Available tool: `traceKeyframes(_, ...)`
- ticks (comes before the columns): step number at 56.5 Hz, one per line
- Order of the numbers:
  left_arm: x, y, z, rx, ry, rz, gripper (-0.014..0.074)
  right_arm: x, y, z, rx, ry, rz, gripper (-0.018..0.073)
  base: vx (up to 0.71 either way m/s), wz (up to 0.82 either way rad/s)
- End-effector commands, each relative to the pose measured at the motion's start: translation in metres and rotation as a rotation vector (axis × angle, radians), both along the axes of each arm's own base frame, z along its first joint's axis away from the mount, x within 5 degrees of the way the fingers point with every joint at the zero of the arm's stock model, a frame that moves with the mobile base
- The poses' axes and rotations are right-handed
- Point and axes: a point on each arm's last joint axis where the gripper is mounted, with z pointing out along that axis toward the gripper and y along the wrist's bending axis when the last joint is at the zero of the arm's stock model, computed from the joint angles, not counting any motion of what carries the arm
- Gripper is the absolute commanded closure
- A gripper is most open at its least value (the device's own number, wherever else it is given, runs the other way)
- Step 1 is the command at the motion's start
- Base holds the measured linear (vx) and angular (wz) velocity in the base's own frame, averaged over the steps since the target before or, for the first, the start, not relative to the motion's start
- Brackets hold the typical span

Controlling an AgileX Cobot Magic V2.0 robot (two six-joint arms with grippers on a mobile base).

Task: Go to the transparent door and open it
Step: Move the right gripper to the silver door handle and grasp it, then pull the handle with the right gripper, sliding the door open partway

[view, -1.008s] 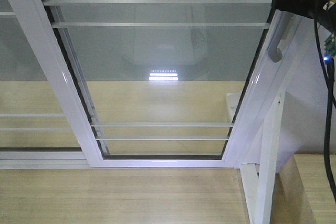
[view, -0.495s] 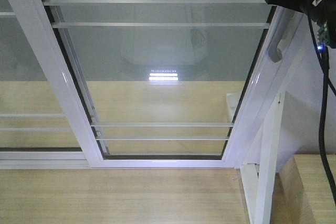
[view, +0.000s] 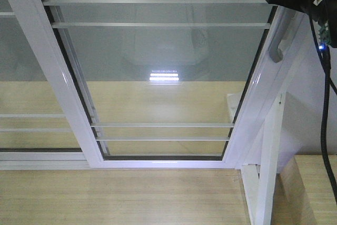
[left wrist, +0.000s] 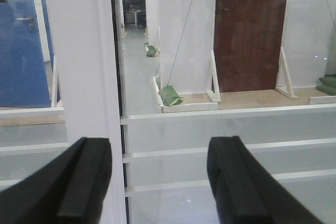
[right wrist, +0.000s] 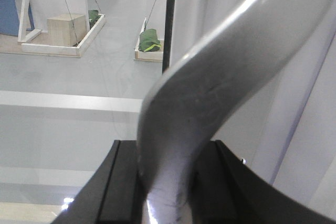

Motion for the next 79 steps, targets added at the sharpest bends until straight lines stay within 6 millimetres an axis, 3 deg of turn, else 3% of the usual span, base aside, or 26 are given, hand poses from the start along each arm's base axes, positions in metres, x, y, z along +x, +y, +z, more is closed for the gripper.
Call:
traceKeyframes(1,-0.003,0.000,0.022,-0.026,-0.131,0.001,0.0073,-0.011,0.019,0.051,-0.012,-0.203,0.055,0.0568,0.00,0.00)
traceKeyframes(22,-0.003,0.000,0.022,-0.026,-0.131,0.001,0.0073,-0.018,0.072,0.052,-0.054,-0.225,0.206,0.0568,0.00,0.00)
traceKeyframes(38,-0.003,0.000,0.021,-0.026,-0.123,0.001,0.0073,-0.024,0.099,0.052,-0.055,-0.228,0.277,0.0568,0.00,0.00)
traceKeyframes(61,-0.003,0.000,0.021,-0.026,-0.123,0.001,0.0073,-0.029,0.104,0.052,-0.044,-0.169,0.287,0.0568,0.00,0.00)
traceKeyframes(79,-0.002,0.000,0.018,-0.023,-0.094,0.000,0.0073,-0.050,0.100,0.081,-0.050,-0.183,0.287,0.0568,0.00,0.00)
